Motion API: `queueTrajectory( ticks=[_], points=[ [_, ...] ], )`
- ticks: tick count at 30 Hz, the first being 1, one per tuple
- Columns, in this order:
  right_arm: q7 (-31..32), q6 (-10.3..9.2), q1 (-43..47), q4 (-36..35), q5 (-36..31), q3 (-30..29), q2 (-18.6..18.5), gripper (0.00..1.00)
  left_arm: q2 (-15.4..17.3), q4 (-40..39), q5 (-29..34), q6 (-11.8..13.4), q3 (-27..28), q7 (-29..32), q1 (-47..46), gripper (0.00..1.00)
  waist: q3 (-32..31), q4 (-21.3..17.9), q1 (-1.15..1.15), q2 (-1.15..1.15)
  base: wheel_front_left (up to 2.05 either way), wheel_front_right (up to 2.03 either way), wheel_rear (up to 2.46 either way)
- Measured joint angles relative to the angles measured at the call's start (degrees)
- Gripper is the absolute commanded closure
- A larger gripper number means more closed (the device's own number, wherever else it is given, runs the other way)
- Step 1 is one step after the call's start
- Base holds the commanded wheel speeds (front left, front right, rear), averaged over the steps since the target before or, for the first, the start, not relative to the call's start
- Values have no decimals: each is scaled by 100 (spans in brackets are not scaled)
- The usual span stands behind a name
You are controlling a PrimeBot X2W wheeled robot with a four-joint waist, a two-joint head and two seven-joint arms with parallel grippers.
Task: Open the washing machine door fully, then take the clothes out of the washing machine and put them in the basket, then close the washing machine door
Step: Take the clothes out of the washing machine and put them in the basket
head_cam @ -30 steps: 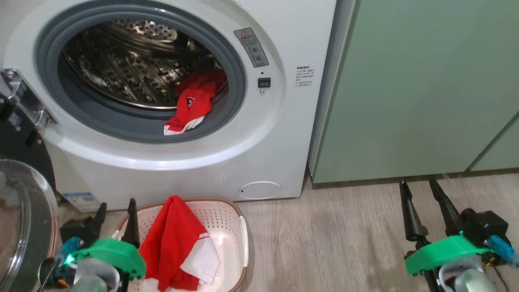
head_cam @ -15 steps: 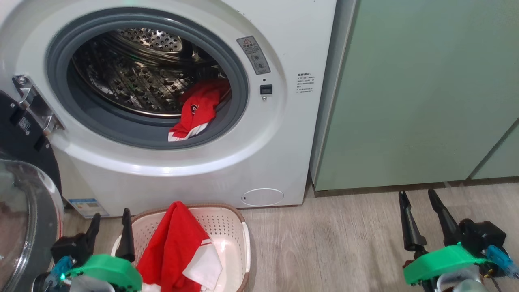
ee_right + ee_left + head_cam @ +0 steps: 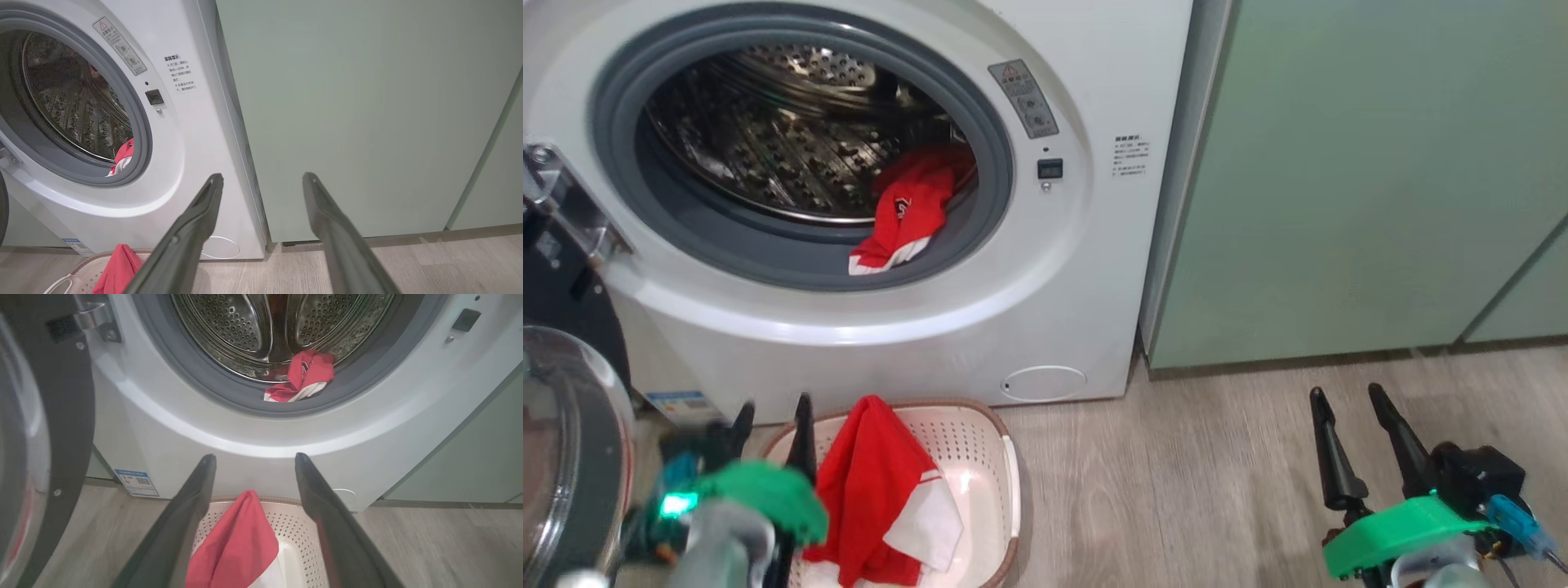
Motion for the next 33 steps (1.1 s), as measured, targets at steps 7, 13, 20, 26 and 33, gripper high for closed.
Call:
queueTrajectory(
  ticks=[7, 13, 20, 26, 33],
  points=[
    [0, 0, -71, 8, 52, 43, -11, 0, 14, 588, -343, -98, -319, 1359, -1351, 0, 381, -117, 0, 0, 0, 0, 0],
    [0, 0, -526, -19, 59, 136, -7, 0, 92, 949, -616, -100, -393, 2280, -2767, 0, 919, -295, 0, 0, 0, 0, 0],
    [0, 0, -860, -47, 109, 207, 16, 0, 341, 1503, -746, -99, -397, 2782, -4111, 0, 1557, -606, 0, 0, 0, 0, 0],
    [0, 0, -1134, -70, 121, 249, 65, 0, 435, 2074, -733, -37, -502, 3032, -4917, 0, 2090, -870, 0, 0, 0, 0, 0],
    [0, 0, -1390, -147, 167, 336, 129, 0, 645, 2651, -665, 21, -558, 3072, -5744, 0, 2622, -1146, 0, 0, 0, 0, 0]
  ],
)
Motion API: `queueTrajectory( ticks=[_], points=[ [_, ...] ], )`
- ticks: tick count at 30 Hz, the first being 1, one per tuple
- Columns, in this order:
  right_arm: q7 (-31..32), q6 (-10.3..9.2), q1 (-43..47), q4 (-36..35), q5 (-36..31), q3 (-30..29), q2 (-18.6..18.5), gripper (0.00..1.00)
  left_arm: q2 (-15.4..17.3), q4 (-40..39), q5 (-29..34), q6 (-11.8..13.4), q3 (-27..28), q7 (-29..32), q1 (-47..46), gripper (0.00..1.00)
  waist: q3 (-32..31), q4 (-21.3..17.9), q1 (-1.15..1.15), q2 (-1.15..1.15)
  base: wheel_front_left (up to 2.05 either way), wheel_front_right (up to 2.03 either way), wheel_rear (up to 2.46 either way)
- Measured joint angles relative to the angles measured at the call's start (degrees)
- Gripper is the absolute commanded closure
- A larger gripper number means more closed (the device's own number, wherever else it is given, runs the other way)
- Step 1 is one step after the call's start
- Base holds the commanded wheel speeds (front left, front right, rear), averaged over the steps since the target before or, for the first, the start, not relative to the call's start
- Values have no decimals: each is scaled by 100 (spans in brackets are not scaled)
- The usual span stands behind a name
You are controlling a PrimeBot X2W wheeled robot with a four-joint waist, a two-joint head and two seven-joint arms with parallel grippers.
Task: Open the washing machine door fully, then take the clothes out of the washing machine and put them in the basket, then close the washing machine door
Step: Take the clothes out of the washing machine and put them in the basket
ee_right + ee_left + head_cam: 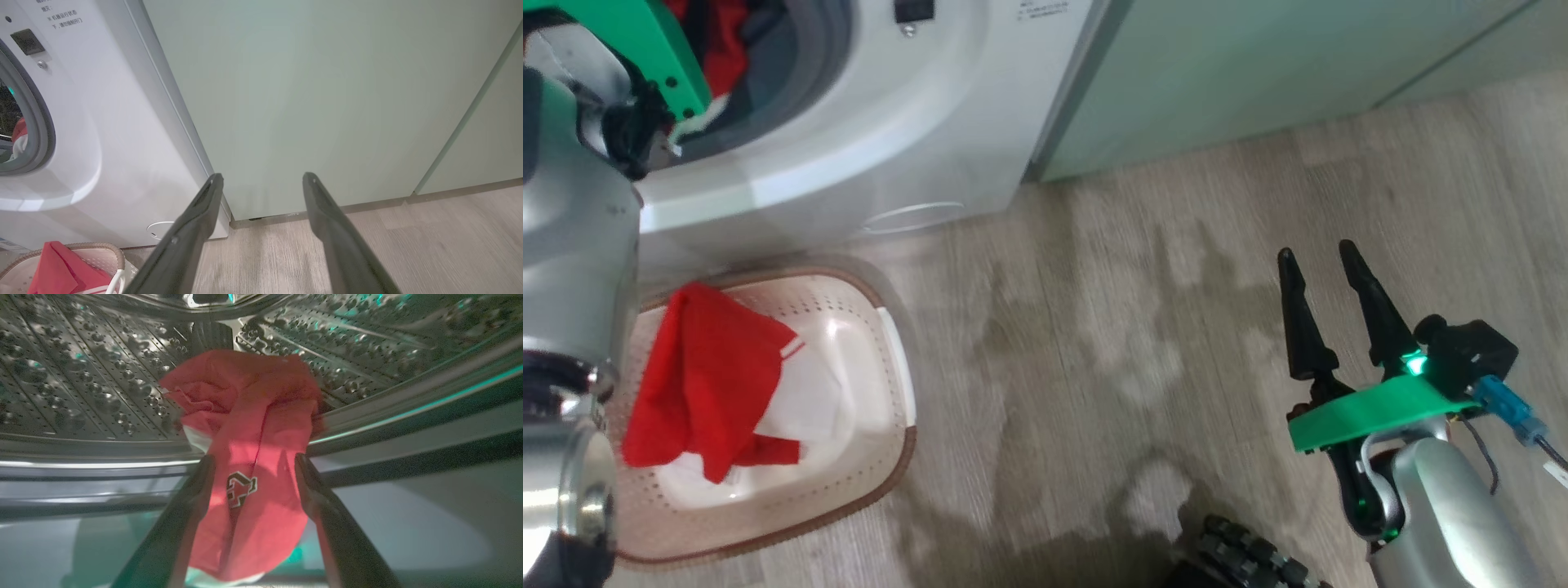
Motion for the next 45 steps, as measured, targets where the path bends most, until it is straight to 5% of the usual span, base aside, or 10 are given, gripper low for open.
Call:
queueTrajectory(
  ticks=[9, 11, 12, 34, 45],
  points=[
    [0, 0, -49, -3, 43, 10, 37, 0, 22, 647, 96, 41, -205, 299, -298, 5, 314, -162, 0, 0, 0, 0, 0],
    [0, 0, -50, -2, 43, 1, 45, 0, 18, 712, 131, 38, -286, 328, -353, 63, 320, -155, 0, 0, 0, 0, 0],
    [0, 0, -50, -2, 43, -16, 46, 0, 4, 724, 154, 36, -339, 303, -352, 100, 321, -142, 0, 0, 0, 0, 0],
    [0, 0, 533, 172, 22, -132, -121, 0, -482, 889, 222, -122, -1017, -2069, 1197, 100, -967, 621, 0, 0, 0, 0, 0],
    [0, 0, 866, 244, 22, -51, -155, 0, -703, 790, -43, -164, -1653, -2508, 2605, 100, -1812, 1130, 0, 0, 0, 0, 0]
  ],
)
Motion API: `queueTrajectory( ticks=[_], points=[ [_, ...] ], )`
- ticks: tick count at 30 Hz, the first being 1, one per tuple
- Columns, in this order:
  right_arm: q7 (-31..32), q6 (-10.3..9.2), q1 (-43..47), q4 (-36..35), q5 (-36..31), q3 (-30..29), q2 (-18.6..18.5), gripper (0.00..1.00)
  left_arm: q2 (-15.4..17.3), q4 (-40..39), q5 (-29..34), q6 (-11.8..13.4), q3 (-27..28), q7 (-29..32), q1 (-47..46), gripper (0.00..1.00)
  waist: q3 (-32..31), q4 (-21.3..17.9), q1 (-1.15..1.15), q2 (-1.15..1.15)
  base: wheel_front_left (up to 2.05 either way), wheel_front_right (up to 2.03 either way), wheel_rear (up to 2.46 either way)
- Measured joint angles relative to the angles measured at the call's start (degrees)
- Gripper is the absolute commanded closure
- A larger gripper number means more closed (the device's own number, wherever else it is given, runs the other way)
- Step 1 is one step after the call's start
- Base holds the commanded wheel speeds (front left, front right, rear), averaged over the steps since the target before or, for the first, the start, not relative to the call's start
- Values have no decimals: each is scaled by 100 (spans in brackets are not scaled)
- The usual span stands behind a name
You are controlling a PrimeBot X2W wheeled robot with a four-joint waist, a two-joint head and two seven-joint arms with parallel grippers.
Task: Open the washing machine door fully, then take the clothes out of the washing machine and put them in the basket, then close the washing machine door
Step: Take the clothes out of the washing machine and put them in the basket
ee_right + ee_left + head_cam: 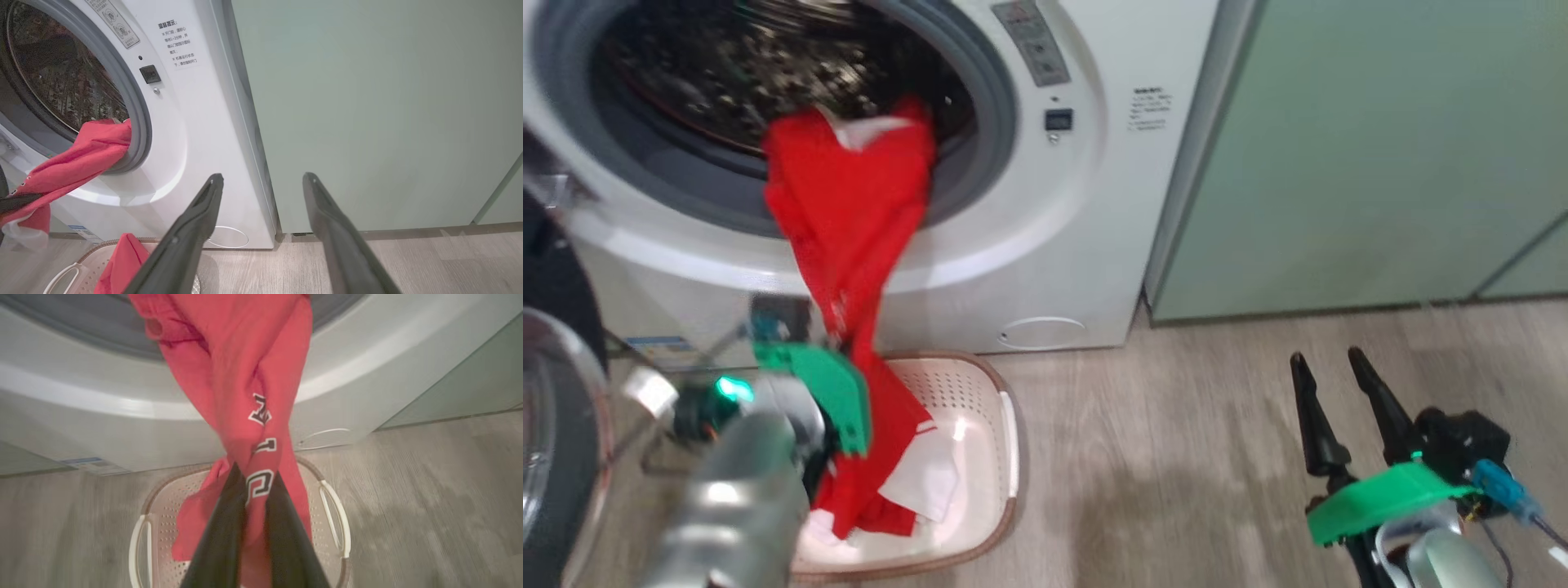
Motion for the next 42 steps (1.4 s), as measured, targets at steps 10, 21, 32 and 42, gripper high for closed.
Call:
queueTrajectory(
  ticks=[10, 21, 32, 42],
  points=[
    [0, 0, 153, -8, 0, 75, -116, 0, -126, -30, -458, 0, -411, 236, 960, 100, -131, 268, 0, 0, 0, 0, 0],
    [0, 0, -142, -92, 1, 29, -203, 0, 85, 159, -962, 2, -343, 979, 1132, 100, 517, 14, 0, 0, 0, 0, 0],
    [0, 0, -598, -244, 1, -48, -305, 0, 256, 226, -1244, 278, -120, 1102, 579, 100, 1396, -223, 0, 0, 0, 0, 0],
    [0, 0, -966, -389, 0, -114, -324, 0, 252, 230, -1296, 875, 9, 844, -68, 92, 2216, -381, 0, 0, 0, 0, 0]
  ],
)
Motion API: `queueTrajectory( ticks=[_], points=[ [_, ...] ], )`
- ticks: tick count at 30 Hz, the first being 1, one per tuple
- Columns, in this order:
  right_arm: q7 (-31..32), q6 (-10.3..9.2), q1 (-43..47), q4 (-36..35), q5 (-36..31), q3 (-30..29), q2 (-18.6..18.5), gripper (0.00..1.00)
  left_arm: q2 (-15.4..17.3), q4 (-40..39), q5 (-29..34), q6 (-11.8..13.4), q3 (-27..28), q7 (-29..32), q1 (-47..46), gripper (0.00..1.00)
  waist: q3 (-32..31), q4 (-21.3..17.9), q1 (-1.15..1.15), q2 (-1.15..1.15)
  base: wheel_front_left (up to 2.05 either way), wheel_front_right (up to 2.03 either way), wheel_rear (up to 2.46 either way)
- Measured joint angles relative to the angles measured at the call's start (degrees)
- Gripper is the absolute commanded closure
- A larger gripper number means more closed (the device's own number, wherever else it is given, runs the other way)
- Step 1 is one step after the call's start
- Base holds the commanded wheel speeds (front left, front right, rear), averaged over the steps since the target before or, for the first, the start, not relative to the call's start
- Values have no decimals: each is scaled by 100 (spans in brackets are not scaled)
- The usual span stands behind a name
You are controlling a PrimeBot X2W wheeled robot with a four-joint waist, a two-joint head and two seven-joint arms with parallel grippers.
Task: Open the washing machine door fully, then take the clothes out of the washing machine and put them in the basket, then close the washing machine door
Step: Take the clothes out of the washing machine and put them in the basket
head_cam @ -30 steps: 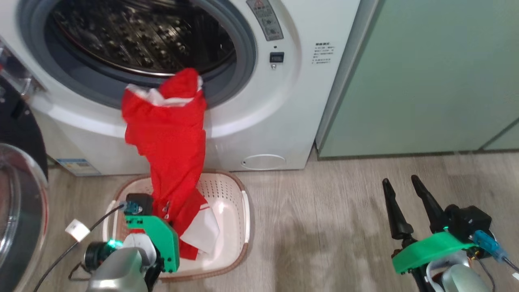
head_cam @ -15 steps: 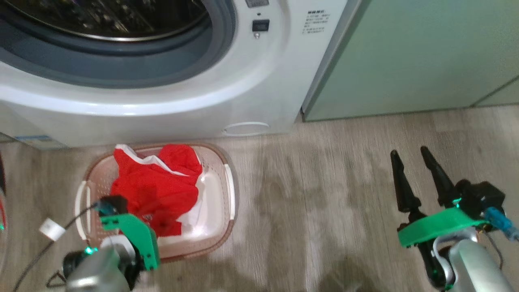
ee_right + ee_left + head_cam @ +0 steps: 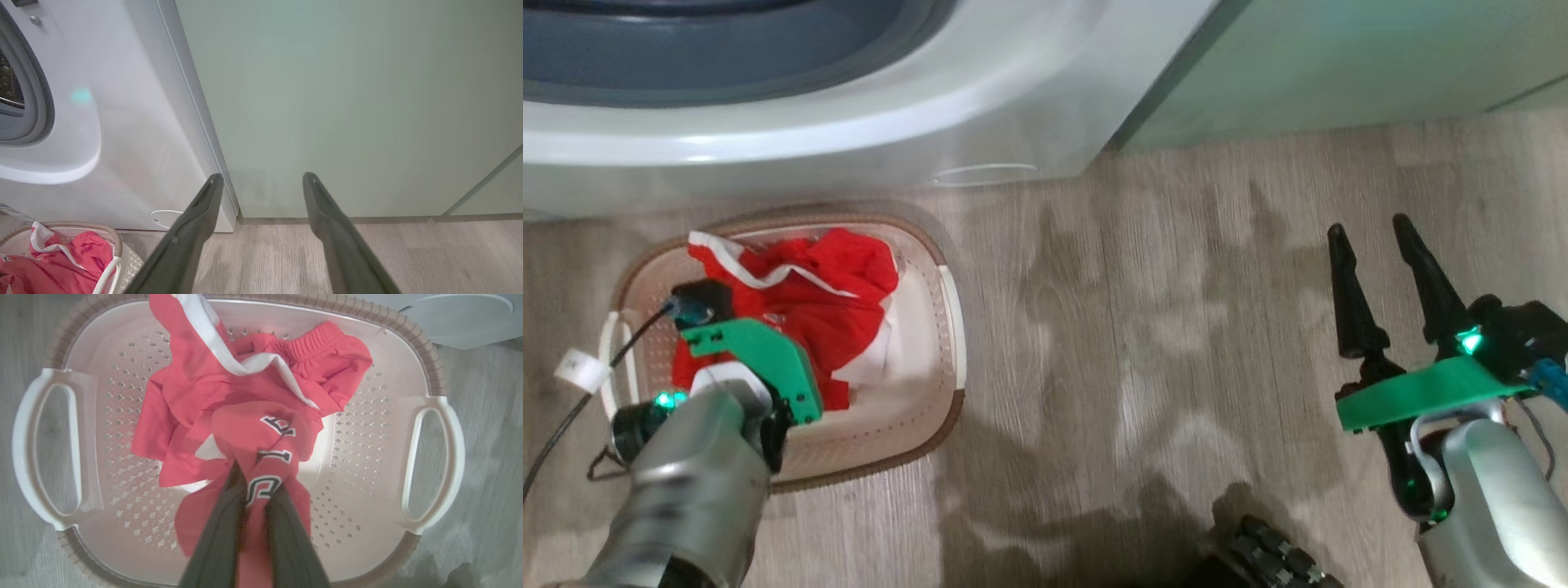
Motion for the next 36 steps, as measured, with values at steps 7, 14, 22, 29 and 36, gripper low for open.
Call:
queueTrajectory(
  ticks=[7, 14, 22, 29, 36],
  points=[
    [0, 0, -92, -8, -44, -33, 1, 0, 5, 0, 0, 233, -2, -437, -79, 0, 156, -87, 0, 0, 0, 0, 0],
    [0, 0, -57, 63, -48, -21, 2, 0, -19, 0, -8, 125, 1, -985, 90, 0, -212, 4, 0, 0, 0, 0, 0],
    [0, 0, 182, 179, -48, 91, 20, 0, -14, -229, -54, -349, 42, -1615, 595, 0, -969, 135, 0, 0, 0, 0, 0],
    [0, 0, 610, 280, -49, 148, 69, 0, 218, -1797, 252, -375, 520, -1624, 1445, 0, -1605, 232, 0, 0, 0, 0, 0],
    [0, 0, 946, 367, -148, 2, 207, 0, 269, -3268, 994, -530, 1358, -1648, 2622, 0, -2277, 316, 0, 0, 0, 0, 0]
  ],
)
